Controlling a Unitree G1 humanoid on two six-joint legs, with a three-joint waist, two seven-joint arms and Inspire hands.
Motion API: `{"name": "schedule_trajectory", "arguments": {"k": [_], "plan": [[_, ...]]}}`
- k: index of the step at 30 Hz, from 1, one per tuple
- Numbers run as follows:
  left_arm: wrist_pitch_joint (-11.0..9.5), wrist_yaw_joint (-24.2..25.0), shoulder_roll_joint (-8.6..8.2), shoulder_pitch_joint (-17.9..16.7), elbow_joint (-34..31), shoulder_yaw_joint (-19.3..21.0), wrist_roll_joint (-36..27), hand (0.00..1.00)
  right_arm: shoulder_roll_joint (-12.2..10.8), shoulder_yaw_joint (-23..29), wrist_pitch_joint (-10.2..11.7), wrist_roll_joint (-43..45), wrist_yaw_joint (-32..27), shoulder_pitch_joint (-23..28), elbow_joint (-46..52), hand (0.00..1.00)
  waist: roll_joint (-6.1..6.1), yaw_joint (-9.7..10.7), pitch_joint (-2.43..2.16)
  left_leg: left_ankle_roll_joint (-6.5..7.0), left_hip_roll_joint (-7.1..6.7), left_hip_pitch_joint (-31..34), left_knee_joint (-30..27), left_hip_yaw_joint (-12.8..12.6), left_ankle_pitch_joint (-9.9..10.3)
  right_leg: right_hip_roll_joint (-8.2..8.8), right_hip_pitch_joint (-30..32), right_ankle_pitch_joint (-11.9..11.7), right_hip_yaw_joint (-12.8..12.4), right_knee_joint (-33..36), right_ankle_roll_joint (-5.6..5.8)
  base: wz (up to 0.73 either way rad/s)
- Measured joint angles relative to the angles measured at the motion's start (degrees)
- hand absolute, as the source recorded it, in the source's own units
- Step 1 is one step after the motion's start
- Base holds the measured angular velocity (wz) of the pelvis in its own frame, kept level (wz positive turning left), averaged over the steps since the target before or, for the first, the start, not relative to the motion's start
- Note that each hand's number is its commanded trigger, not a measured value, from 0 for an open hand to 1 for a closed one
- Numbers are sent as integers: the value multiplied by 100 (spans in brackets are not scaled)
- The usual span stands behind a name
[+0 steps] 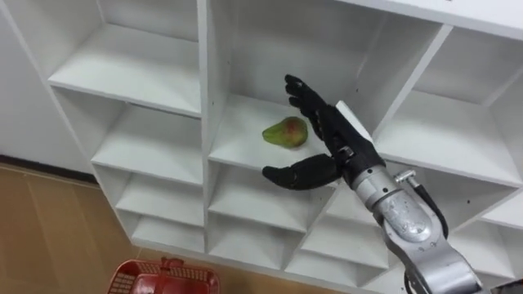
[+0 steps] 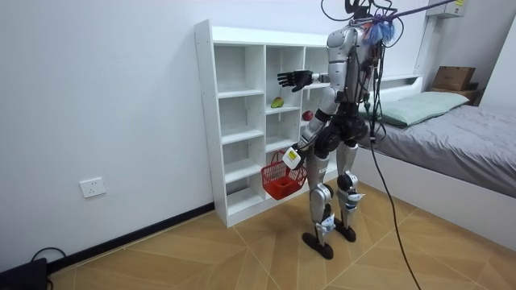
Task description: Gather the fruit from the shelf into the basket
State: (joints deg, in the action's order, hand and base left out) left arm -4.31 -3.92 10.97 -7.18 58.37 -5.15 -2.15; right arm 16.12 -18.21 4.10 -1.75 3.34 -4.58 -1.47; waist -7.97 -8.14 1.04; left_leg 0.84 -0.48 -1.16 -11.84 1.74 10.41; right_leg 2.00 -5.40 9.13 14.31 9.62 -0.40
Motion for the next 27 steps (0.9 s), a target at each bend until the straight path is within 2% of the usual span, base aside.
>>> {"name": "schedule_trajectory", "arguments": {"k": [8,11,15,16,19,23,25,27], "plan": [[3,0,61,5,-23,268,81,100,34,85,23,224,-256,-295,-403,0,-8,-33,6,-1,-13,30,-30,83,0,5,-16,0,23,3,1,5],[10,3,91,25,-24,264,186,100,110,104,25,283,-446,-509,-653,0,-62,-16,25,-1,-29,101,-91,161,1,14,-2,0,133,2,1,12],[59,61,146,-8,-102,303,417,100,161,206,25,272,-725,-812,-906,0,-145,-109,-8,-6,-25,158,-128,170,-2,10,30,0,172,3,0,3],[59,82,149,-4,-107,318,431,100,162,213,25,258,-804,-927,-999,0,-132,-129,1,-6,-27,162,-138,166,-2,12,24,0,189,4,0,7],[60,150,221,22,-102,318,436,100,184,205,204,162,-901,-1145,-1448,0,-197,-151,6,-11,-34,236,-186,253,-4,21,25,0,356,6,0,16],[68,231,320,62,-100,321,515,100,226,207,217,113,-951,-1289,-2111,0,-309,-224,-3,-35,-38,441,-360,387,29,8,102,0,477,18,0,21],[180,228,345,70,-101,324,518,100,252,209,185,-8,-989,-1419,-2298,0,-347,-240,8,-46,-54,595,-485,504,46,-3,178,-2,514,18,-2,13],[262,228,345,88,-100,347,653,100,311,215,183,-167,-1034,-1531,-2441,0,-328,-247,23,-45,-57,684,-564,544,57,-4,211,-2,582,19,-4,18]]}}
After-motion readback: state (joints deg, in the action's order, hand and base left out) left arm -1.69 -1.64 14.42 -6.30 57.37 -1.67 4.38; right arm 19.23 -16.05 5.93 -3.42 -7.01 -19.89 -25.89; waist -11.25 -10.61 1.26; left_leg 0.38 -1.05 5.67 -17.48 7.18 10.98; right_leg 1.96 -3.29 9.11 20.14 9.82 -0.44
